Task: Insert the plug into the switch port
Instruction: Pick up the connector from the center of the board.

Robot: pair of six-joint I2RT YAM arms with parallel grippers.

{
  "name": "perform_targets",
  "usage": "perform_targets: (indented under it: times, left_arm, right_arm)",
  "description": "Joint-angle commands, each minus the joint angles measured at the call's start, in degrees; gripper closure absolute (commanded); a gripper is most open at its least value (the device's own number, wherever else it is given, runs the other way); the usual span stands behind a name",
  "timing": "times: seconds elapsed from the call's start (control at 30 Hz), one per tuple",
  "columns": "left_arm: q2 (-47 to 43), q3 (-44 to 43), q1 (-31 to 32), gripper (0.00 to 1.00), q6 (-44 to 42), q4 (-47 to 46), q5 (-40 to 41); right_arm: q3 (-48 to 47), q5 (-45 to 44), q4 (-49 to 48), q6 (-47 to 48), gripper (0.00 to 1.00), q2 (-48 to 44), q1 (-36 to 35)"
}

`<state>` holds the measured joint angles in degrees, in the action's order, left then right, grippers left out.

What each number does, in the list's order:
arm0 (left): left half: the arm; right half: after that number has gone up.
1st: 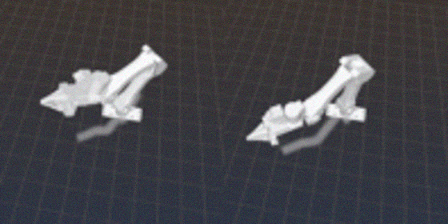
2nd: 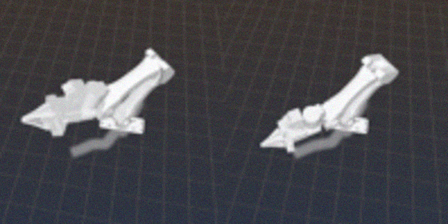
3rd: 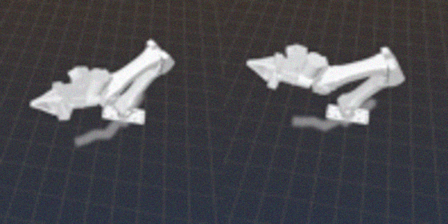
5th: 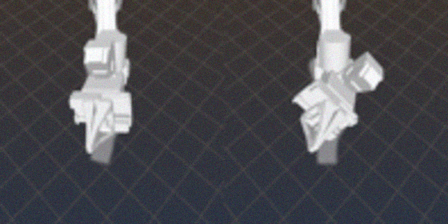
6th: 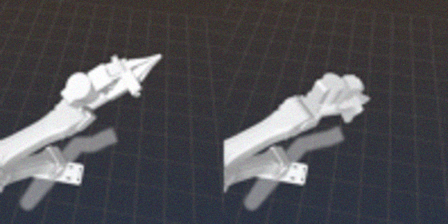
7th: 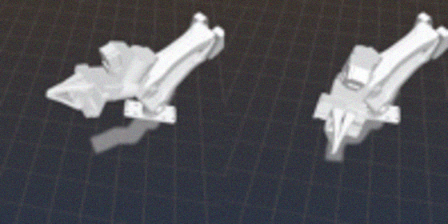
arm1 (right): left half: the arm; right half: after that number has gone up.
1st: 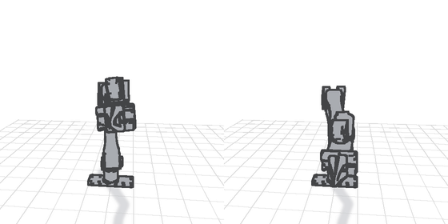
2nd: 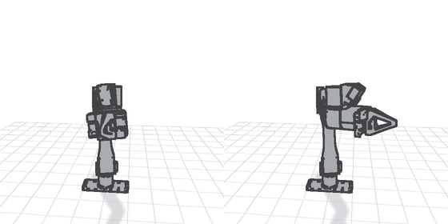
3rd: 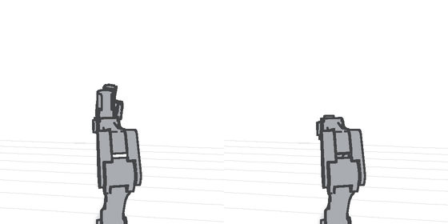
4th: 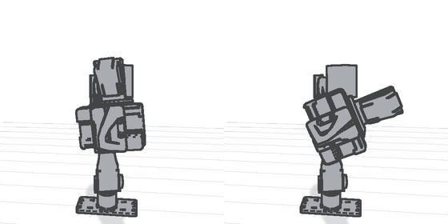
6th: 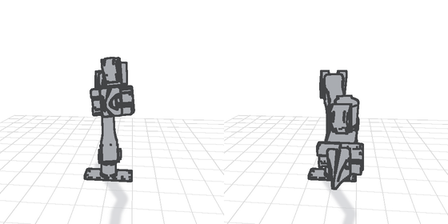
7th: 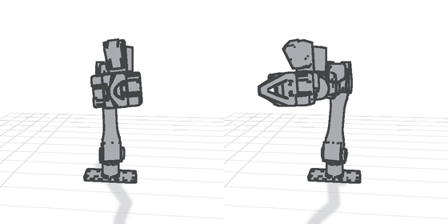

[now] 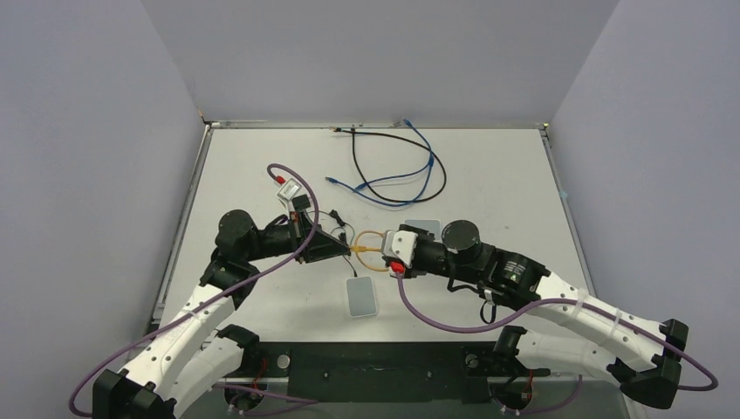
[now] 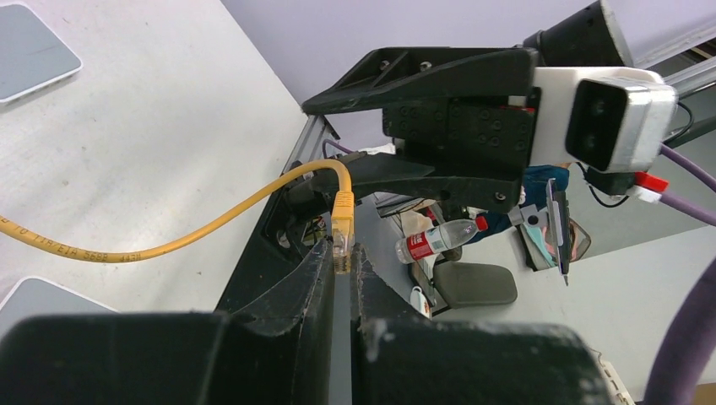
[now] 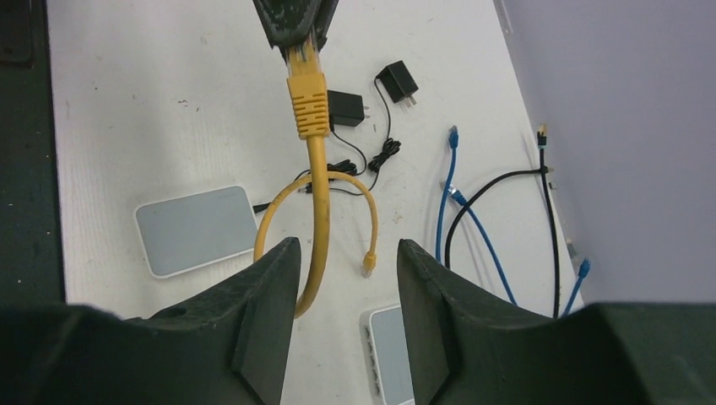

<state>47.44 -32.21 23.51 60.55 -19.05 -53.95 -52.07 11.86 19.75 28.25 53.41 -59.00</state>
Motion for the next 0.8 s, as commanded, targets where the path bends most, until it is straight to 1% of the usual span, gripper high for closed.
perform_targets:
  times: [0.0, 0.27, 0.43, 0.6, 0.77]
  left_arm:
    - [0.66, -1.87, -0.30, 1.00, -1.64, 1.00, 0.91]
    - [1.98, -1.27, -0.30, 1.00, -1.69, 3.06, 0.77]
    - [2.66, -1.26, -0.30, 1.00, -2.34, 4.65, 0.40]
    - [3.14, -1.29, -0.29, 1.00, -3.20, 6.12, 0.29]
    - [3.36, -1.42, -0.30, 1.00, -3.69, 6.91, 0.08]
  right_arm:
    - [-3.89, 1.44, -1.01, 5.53, 0.57, -0.97, -0.73]
    - [-8.11, 6.81, 0.47, 9.05, 0.57, 3.05, -1.01]
    - [-9.84, 10.32, 1.69, 10.05, 0.61, 6.11, -1.88]
    - [-10.49, 11.14, 2.54, 10.50, 0.65, 8.10, -2.58]
    - [-10.50, 10.03, 3.01, 10.55, 0.67, 9.42, -3.33]
